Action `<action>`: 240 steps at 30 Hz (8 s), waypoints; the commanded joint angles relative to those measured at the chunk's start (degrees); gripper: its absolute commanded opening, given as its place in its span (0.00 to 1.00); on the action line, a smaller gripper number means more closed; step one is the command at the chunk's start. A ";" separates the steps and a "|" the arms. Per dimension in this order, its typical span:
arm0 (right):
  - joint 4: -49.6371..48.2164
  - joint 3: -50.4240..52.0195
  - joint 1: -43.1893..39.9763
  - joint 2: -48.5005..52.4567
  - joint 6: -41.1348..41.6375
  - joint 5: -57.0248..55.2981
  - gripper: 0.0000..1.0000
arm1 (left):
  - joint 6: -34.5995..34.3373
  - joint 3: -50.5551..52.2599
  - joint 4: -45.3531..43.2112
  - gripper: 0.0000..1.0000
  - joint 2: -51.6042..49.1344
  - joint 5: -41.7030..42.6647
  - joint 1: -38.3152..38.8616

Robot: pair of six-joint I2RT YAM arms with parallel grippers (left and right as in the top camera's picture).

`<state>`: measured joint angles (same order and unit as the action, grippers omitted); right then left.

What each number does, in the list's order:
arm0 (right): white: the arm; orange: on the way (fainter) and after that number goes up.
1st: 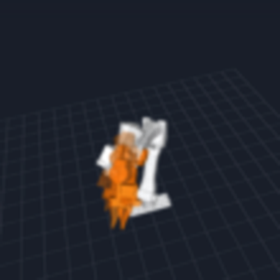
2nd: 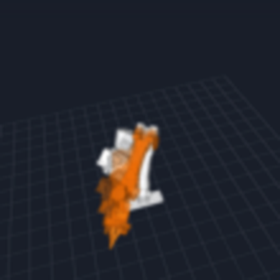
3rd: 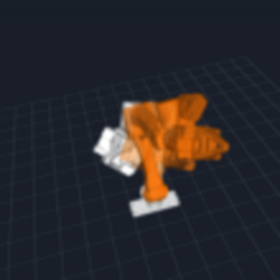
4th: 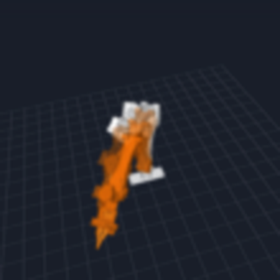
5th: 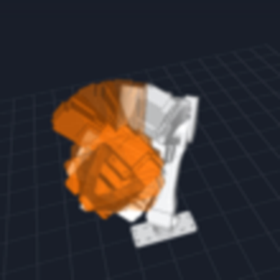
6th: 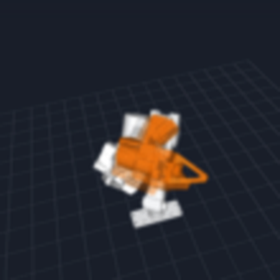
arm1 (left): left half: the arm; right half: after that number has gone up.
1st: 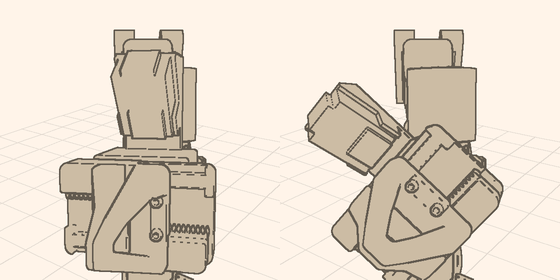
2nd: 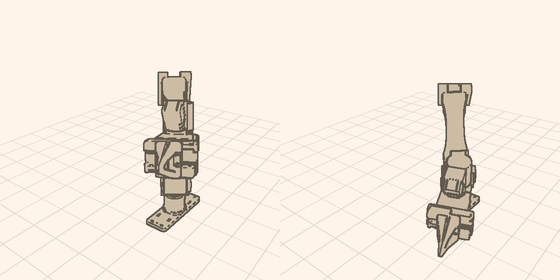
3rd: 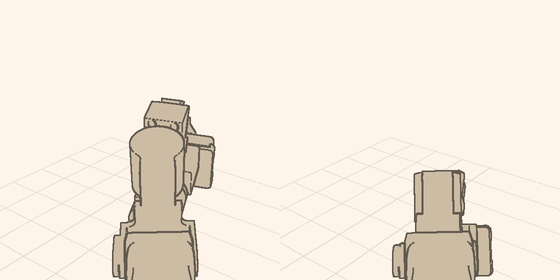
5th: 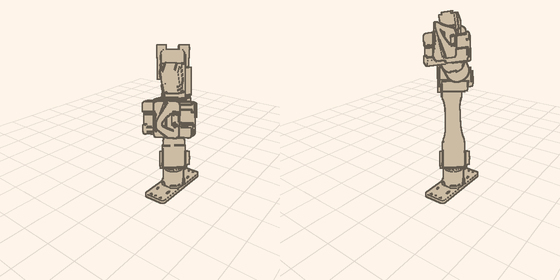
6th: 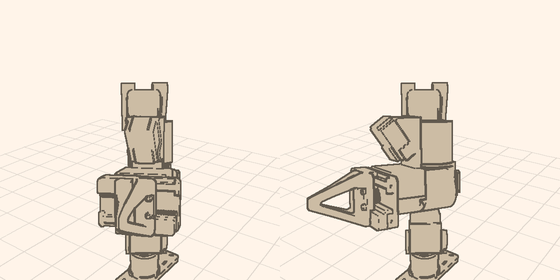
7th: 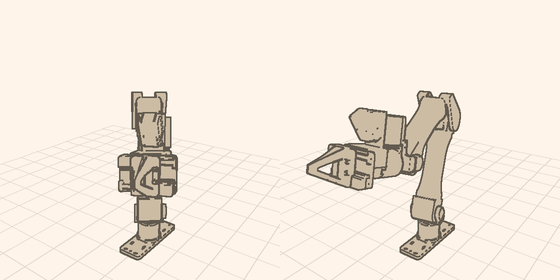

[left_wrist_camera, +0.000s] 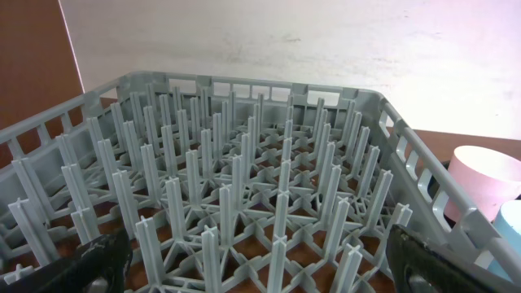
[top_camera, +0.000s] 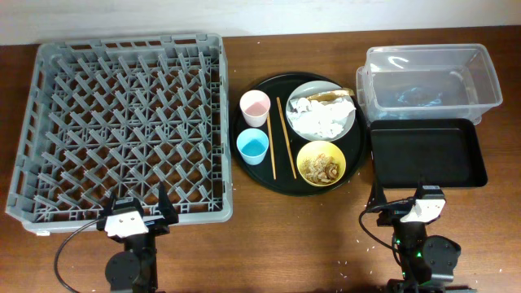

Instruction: Sort waste into correct bins and load items into the dishwasher rack

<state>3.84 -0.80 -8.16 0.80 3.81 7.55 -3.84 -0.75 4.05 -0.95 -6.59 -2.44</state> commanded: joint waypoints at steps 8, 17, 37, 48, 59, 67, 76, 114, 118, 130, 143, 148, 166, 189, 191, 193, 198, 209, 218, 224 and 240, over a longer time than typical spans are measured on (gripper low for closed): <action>0.04 0.48 0.28 -0.44 -0.42 -0.26 0.98 | 0.90 0.24 0.11 0.99 0.61 0.37 -0.35; -0.11 0.48 0.28 -0.44 -0.42 -0.26 0.98 | 0.90 0.24 0.11 0.99 0.61 0.37 -0.35; -5.64 -1.88 0.28 -0.44 -3.98 5.79 0.99 | 0.46 0.02 -6.19 0.99 0.61 2.25 -0.35; -1.68 -20.13 0.28 5.92 -6.88 7.32 0.98 | 0.46 -13.31 -4.79 0.99 -3.41 5.79 -0.35; 9.18 -42.99 0.28 29.05 -6.82 16.39 0.98 | 0.48 -30.80 5.31 0.99 -20.98 5.84 -0.35; 20.85 -56.54 0.28 42.80 -6.82 20.26 0.98 | 0.50 -48.15 18.69 0.99 -38.47 7.37 -0.35; 25.42 -63.17 0.72 52.09 -6.80 24.17 0.99 | 2.16 -71.21 39.36 0.99 -59.93 9.75 -0.35; 60.08 -108.65 23.21 103.14 23.56 -15.06 0.99 | 2.16 -86.40 52.68 0.99 -73.61 10.05 -0.35; 57.81 -110.09 23.30 111.43 24.92 -9.53 0.99 | 2.16 -86.40 52.68 0.99 -73.61 10.05 -0.35; 57.18 -109.87 23.08 123.71 9.49 -8.85 0.96 | 2.16 -86.40 52.68 0.99 -73.61 10.05 -0.35; 53.81 -109.61 21.68 131.40 -6.58 -9.68 0.92 | 2.16 -86.40 52.65 0.99 -73.61 10.05 -0.35; 52.04 -109.61 21.59 131.91 -6.60 -9.55 0.74 | 2.16 -86.40 52.68 0.99 -73.61 10.05 -0.35; 51.32 -104.74 21.64 132.50 -6.12 -8.50 0.04 | 2.16 -86.40 52.68 0.99 -73.61 10.05 -0.35; 77.81 -144.12 16.41 121.50 -1.36 -8.41 0.04 | 2.16 -86.40 52.68 0.99 -73.61 10.05 -0.35; 77.09 -145.00 12.87 121.50 -0.24 -8.50 0.04 | 2.16 -86.40 52.68 0.99 -73.61 10.05 -0.35; 76.02 -144.41 9.20 121.66 1.38 -9.29 0.04 | 2.16 -86.40 52.68 0.99 -73.61 10.05 -0.35; 70.99 -141.33 1.51 123.91 6.32 -9.73 0.04 | 2.16 -86.40 52.68 0.99 -73.61 10.03 -0.35; 62.29 -132.04 -1.70 127.32 9.11 -9.05 0.87 | 2.16 -86.40 52.68 0.99 -73.61 10.05 -0.35; 69.83 -137.70 4.63 122.14 12.96 7.54 0.98 | 2.16 -86.40 52.68 0.99 -73.61 10.05 -0.35; 68.54 -133.41 12.07 124.41 29.73 4.11 0.92 | 2.16 -86.40 52.65 0.99 -73.61 10.05 -0.35; 39.41 -102.68 21.27 126.33 53.70 -14.01 0.80 | 2.16 -86.40 52.68 0.99 -73.61 10.05 -0.35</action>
<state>48.03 -107.94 13.37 126.78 55.09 -4.14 -2.57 -85.93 56.62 -74.50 2.85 -2.44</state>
